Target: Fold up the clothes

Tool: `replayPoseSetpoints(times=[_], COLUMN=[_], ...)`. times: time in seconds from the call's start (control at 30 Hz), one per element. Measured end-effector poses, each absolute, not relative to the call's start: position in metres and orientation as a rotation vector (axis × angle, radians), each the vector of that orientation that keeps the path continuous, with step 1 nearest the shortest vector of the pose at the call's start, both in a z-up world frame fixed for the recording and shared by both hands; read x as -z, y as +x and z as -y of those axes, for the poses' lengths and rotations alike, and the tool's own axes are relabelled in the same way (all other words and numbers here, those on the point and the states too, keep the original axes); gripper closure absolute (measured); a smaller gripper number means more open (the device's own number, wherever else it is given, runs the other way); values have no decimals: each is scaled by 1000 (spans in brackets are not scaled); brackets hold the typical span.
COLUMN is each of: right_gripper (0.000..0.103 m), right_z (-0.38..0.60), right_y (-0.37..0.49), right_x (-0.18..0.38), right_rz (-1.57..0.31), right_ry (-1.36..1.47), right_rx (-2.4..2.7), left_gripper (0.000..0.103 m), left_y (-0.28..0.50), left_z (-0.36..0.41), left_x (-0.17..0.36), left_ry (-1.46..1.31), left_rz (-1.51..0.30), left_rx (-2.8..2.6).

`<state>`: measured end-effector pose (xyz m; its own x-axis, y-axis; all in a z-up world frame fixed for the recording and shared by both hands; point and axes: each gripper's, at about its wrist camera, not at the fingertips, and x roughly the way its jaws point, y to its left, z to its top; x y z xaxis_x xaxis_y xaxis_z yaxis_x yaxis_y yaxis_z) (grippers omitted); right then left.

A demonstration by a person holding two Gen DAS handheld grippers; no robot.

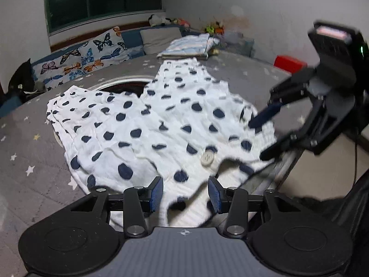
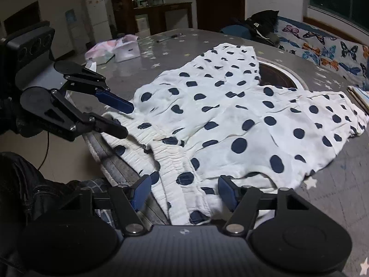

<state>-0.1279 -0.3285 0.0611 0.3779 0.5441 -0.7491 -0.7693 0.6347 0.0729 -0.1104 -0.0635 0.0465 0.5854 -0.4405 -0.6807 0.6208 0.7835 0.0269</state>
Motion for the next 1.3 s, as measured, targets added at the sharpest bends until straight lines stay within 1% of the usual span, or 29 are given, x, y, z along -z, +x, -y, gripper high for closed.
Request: replayPoseSetpoints(times=[0.03,0.1,0.17,0.3,0.4,0.47,0.57,0.6,0.63,0.67,0.7,0.73,0.8,0.87,0.9,0.93,0.97,1.03,1.17,1.3], right_gripper=[43,46,49,49,49,51,53,55,55,55,55,55,57,61,65,72,75,86,98,100], right_z=[326,325,324,320,315,312,312,313,312,312,311,309,304,298,295,293,292,292,298,307], right_y=[-128,-128,-129,-131,-134,-136,-138,-138,-139,-139,-139,-139,-139,-138,-138,-137,-136,-135,-136,-144], right_x=[-60,-59,-60,-61,-57,-54,-55,-55,-56,-57,-57,-57,-56,-53,-51,-49,-48,-49,-59,-76], right_rz=[-823,-816,-798,-780,-780,-777,-770,-766,-759,-753,-747,-742,-734,-726,-723,-720,-720,-719,-704,-675], right_ry=[-316,-310,-303,-306,-328,-349,-347,-343,-343,-343,-343,-345,-350,-364,-372,-379,-380,-378,-361,-374], right_rx=[-852,-844,-837,-842,-851,-850,-847,-846,-846,-846,-847,-851,-859,-860,-857,-854,-853,-854,-859,-853], left_gripper=[76,98,103,103,103,103,99,95,85,79,68,64,64,64,63,59,58,57,56,56], left_y=[-110,-110,-111,-119,-120,-118,-116,-115,-114,-113,-113,-114,-115,-114,-114,-114,-113,-113,-115,-117], left_z=[64,64,61,53,54,57,62,63,65,67,71,74,80,81,80,80,80,80,79,74], left_x=[-44,-42,-46,-70,-71,-67,-61,-59,-57,-55,-53,-51,-49,-47,-46,-44,-43,-41,-37,-35], left_ry=[289,307,297,244,247,250,256,258,260,265,278,296,323,326,326,326,325,327,348,363], left_rz=[-714,-708,-686,-598,-587,-597,-612,-617,-622,-625,-621,-617,-611,-614,-616,-617,-619,-622,-626,-627], left_rx=[619,593,585,624,630,637,648,651,655,658,663,668,677,680,679,678,677,675,661,649])
